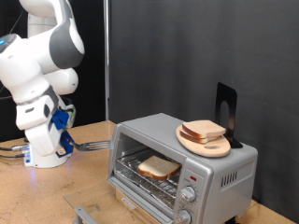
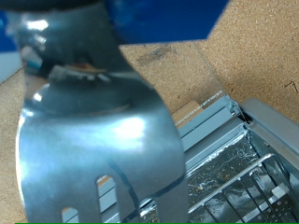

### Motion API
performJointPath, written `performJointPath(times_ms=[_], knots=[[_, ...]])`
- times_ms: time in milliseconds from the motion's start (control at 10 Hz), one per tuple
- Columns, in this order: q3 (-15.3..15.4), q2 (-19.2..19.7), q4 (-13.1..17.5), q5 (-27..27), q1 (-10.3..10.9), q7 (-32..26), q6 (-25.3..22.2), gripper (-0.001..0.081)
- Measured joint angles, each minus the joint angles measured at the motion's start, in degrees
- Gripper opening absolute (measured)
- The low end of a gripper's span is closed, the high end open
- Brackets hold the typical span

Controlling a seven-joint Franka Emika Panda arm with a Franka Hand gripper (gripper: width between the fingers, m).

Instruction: Make a piece of toast with the oven

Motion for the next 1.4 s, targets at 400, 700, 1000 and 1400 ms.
performJointPath(times_ms=[400,700,1000,1400], knots=[[0.3,-0.6,0.1,3.7,0.9,-0.7,-4.6,0.0325],[0.9,-4.8,-0.2,11.7,3.5,-1.2,-9.6,0.0325],[1.2,-10.0,-0.8,17.4,5.9,-1.0,-12.2,0.0325],[2.2,-17.4,-1.0,21.5,8.1,3.6,-16.1,0.0325]])
